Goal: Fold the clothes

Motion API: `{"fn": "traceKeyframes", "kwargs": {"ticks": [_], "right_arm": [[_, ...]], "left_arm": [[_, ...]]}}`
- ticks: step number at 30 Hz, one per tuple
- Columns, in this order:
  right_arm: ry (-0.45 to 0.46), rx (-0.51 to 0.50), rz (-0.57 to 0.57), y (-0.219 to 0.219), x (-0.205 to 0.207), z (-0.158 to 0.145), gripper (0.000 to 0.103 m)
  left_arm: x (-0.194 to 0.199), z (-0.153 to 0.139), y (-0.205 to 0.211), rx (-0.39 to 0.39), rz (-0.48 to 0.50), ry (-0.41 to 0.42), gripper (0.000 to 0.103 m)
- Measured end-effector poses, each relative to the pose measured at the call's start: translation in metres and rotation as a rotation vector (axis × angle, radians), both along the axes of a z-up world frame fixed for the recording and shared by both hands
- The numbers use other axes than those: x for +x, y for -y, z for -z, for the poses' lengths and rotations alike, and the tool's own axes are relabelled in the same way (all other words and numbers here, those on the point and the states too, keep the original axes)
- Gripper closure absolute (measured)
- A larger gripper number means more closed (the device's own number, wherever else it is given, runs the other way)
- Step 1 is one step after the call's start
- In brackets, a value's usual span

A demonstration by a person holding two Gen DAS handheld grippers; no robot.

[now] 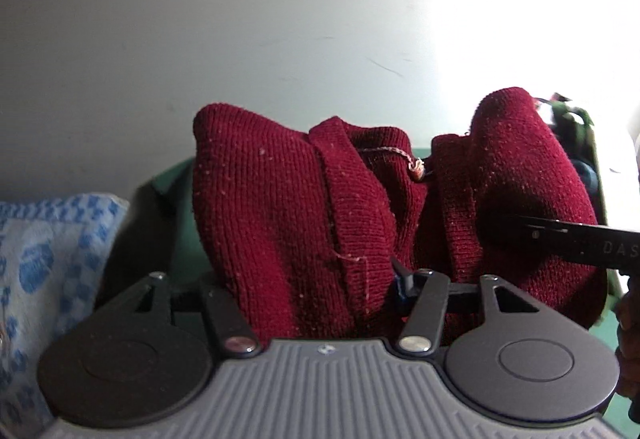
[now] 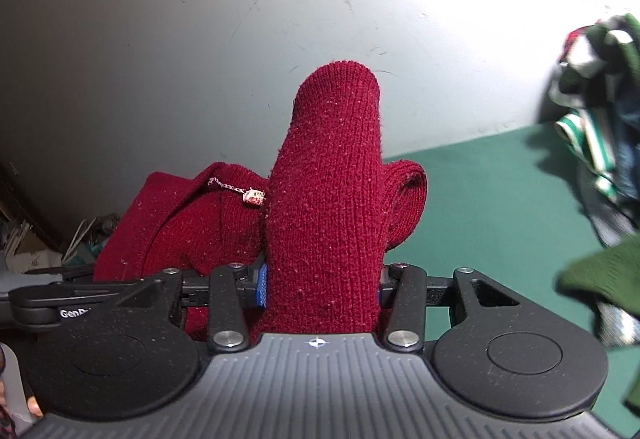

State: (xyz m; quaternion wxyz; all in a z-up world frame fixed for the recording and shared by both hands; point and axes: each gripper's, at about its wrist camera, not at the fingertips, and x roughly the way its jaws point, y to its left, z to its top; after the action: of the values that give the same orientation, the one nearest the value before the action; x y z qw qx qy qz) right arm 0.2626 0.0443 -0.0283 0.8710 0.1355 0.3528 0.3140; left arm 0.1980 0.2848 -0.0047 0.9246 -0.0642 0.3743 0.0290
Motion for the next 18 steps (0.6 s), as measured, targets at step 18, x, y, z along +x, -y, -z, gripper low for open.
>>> {"fn": "traceKeyframes", "kwargs": {"ticks": [18], "right_arm": [[-0.022,-0.038,0.040,-0.056,0.078,0.050,0.057]], "left_arm": [[0.093,0.058,-0.056,-0.002,-0.029,-0.054,0.043]]}}
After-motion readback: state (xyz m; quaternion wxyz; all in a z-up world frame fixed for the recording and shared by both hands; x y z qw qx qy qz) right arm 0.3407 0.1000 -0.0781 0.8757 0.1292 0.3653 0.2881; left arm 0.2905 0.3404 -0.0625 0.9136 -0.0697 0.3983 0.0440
